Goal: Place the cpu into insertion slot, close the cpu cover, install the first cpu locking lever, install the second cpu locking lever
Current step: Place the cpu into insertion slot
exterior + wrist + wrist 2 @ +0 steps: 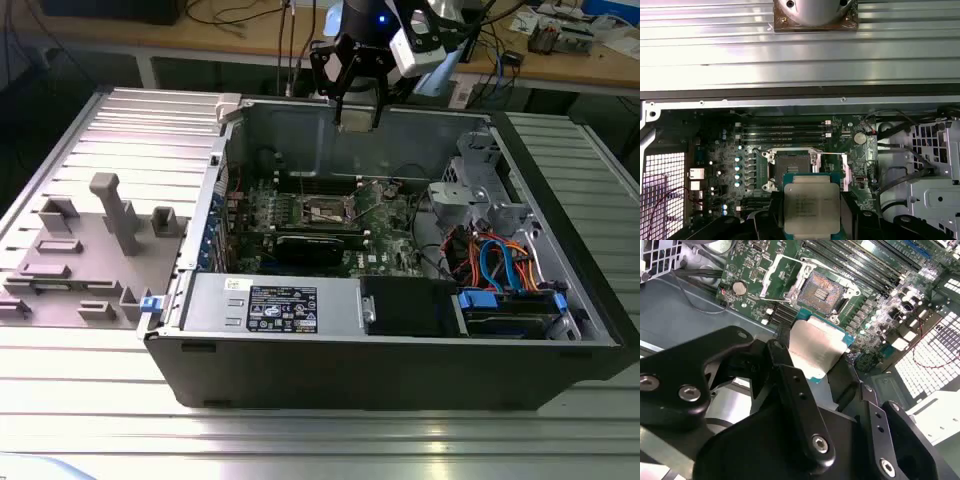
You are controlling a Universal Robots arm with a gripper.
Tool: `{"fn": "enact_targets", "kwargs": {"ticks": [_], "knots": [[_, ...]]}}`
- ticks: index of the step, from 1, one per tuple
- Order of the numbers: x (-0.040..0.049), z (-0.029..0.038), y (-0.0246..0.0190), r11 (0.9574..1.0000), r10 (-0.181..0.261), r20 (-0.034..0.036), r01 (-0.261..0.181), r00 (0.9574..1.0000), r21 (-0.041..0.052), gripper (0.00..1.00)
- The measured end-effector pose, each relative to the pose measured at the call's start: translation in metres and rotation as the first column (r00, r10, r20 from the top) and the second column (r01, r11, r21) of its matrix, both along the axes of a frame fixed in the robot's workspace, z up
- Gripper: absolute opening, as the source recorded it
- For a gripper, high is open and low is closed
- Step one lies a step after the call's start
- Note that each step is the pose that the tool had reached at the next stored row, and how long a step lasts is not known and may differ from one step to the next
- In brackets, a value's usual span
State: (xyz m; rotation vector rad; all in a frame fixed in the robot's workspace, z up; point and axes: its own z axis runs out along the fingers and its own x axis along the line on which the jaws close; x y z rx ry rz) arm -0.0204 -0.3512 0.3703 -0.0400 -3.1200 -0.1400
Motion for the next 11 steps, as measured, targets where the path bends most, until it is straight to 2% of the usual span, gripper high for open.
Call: {"fn": "enact_targets", "kwargs": {"ticks": [8,11], "knots": [[0.0,0.0001,-0.0002,1.0,-0.001,-0.0001,0.001,1.0,-0.0002,0.54],[0.0001,0.0,-0.0002,0.9999,-0.016,-0.0001,0.016,0.9999,-0.0001,0.54]]}}
